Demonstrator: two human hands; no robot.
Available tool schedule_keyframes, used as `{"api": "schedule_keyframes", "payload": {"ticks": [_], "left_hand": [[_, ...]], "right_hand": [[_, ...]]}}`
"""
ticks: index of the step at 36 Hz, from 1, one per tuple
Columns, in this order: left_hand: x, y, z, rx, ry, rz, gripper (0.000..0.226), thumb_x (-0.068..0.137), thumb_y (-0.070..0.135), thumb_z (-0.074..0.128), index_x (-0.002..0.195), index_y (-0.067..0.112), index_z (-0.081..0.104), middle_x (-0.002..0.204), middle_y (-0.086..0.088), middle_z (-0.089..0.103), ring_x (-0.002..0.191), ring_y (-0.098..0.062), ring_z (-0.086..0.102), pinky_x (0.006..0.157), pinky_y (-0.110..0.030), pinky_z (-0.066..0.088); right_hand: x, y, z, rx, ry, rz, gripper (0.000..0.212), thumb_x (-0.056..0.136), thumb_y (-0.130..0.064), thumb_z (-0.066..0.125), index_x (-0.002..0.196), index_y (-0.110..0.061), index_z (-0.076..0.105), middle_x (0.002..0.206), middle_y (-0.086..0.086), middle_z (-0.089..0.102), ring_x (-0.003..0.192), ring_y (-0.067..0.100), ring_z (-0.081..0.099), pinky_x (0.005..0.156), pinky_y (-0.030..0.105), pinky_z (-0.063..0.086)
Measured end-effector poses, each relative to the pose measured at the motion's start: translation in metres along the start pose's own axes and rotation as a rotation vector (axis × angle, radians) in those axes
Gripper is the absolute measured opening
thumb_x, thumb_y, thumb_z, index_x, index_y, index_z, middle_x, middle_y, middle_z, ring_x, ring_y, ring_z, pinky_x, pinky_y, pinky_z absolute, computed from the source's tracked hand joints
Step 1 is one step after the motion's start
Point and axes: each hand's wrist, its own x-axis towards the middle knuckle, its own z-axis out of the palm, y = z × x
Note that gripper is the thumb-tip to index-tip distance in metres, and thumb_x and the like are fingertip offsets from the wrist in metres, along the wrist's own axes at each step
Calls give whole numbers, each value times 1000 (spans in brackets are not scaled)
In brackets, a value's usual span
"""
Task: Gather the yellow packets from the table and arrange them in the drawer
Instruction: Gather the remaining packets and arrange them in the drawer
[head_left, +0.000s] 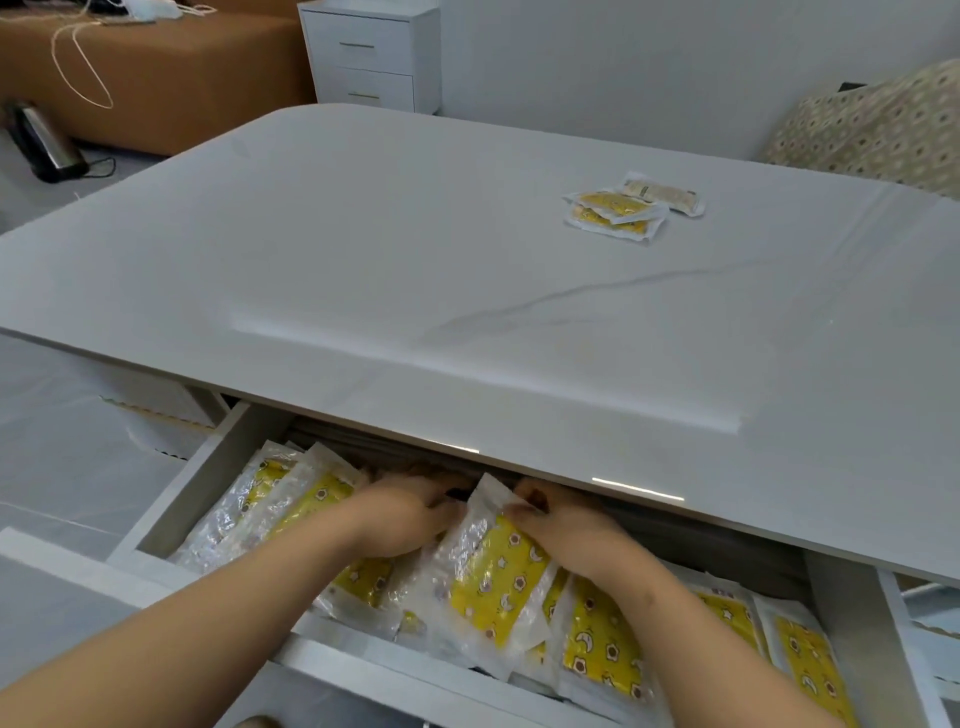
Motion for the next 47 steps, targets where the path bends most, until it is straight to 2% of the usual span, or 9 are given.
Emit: {"api": "schedule_keyframes", "payload": {"ticks": [4,13,17,20,27,31,34,37,47], "left_hand": [[-3,2,2,-356,22,15,49,84,53,58,127,30,54,123,6,61,117,-15,54,104,-33,42],[-9,-13,-14,-510,211,-110,26,85,7,65,110,8,58,82,-2,62,61,-2,58,57,-13,47],[-14,-28,-16,-361,211,-181,45,84,7,64,126,11,49,100,-3,57,90,-20,57,81,-31,50],[-12,-26,-14,-331,226,-172,41,83,4,62,119,19,52,95,0,54,85,-15,52,70,-26,45],[-1,-25,-8,-414,304,-133,25,88,3,50,78,21,63,92,-5,64,86,-18,56,64,-20,43],[0,-25,-8,-160,235,-130,27,93,10,44,81,29,57,88,5,54,80,-12,50,61,-21,42],[-1,-22,-11,-71,119,-82,38,90,3,44,75,36,54,100,4,57,95,-16,52,77,-23,43],[-5,-17,-14,-110,60,-36,38,88,-4,41,93,29,60,92,8,54,88,-10,49,67,-11,38],[-5,-20,-15,-97,86,-25,37,87,8,54,115,33,50,121,2,40,116,-20,42,89,-23,40]], "right_hand": [[-5,-1,-3,222,84,35,50,94,-53,41,139,-30,43,145,-2,43,132,20,41,105,26,31],[0,-11,10,217,84,-68,45,96,-47,40,138,-29,44,141,0,48,128,19,44,99,23,34],[0,-2,18,-150,-69,-215,62,87,-44,59,142,-43,29,147,-7,37,133,16,33,110,29,29],[0,-3,17,-369,-24,-237,76,79,-52,65,143,-45,24,152,-9,25,140,19,14,113,35,12],[1,-4,12,-292,16,-147,45,85,-48,59,125,-28,48,124,-4,48,112,15,47,80,24,37],[-1,-3,8,-314,44,-78,25,90,-41,50,109,-24,52,103,-5,51,95,15,50,71,25,38],[1,-3,10,-357,52,-69,29,90,-36,47,118,-27,47,123,-1,50,111,19,46,85,27,38],[4,-2,16,-300,15,-99,54,91,-41,47,142,-35,29,151,-6,30,138,21,26,112,32,25],[11,4,13,-134,-101,-127,72,85,-42,63,145,-38,23,149,-7,34,132,16,39,102,23,36]]}}
